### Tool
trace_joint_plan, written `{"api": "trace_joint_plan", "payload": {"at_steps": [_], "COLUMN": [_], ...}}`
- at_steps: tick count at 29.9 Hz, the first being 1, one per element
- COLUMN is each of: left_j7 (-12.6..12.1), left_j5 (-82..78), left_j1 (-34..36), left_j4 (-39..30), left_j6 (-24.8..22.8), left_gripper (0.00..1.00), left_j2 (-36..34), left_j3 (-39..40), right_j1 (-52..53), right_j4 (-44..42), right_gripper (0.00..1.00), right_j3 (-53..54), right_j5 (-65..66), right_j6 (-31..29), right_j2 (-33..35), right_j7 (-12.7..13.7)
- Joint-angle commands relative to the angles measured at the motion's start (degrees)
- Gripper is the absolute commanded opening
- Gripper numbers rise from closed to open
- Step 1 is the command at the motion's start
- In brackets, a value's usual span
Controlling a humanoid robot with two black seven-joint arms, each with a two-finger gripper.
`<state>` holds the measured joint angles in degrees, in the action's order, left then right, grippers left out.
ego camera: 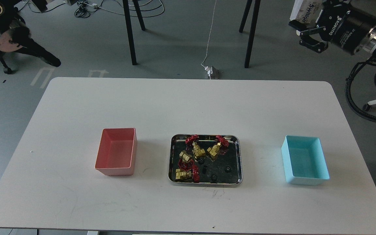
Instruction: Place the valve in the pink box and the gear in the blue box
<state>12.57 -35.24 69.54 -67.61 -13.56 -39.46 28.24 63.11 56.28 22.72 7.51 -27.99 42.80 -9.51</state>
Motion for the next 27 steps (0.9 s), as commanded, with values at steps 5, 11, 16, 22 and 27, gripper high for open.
{"api": "trace_joint_plan", "payload": {"at_steps": [5,11,16,22,27], "left_j7": [7.3,15.4,15.4,15.4,15.0], "left_j5": [0.0,0.3,-0.3,-13.9,-46.4], "left_j1": [-2.0,-4.8,-7.0,-8.4,-9.1], "left_j4": [0.1,0.5,1.5,-3.8,-8.2], "left_j6": [0.6,-2.4,3.6,5.4,15.2], "left_gripper": [1.0,1.0,1.0,1.0,1.0], "left_j2": [0.4,0.4,0.4,-2.0,-2.6], "left_j3": [0.3,2.8,2.4,-2.7,-3.4], "right_j1": [0.1,0.2,0.9,4.2,7.7], "right_j4": [1.1,1.1,1.1,0.8,0.1], "right_gripper": [0.99,0.99,0.99,0.99,0.99], "right_j3": [0.0,0.0,0.1,0.1,0.0], "right_j5": [0.1,0.1,0.1,0.1,0.8], "right_j6": [0.0,0.0,0.0,1.0,2.0], "right_j2": [1.3,1.2,1.2,1.4,1.6], "right_j7": [1.0,1.0,1.0,1.1,1.1]}}
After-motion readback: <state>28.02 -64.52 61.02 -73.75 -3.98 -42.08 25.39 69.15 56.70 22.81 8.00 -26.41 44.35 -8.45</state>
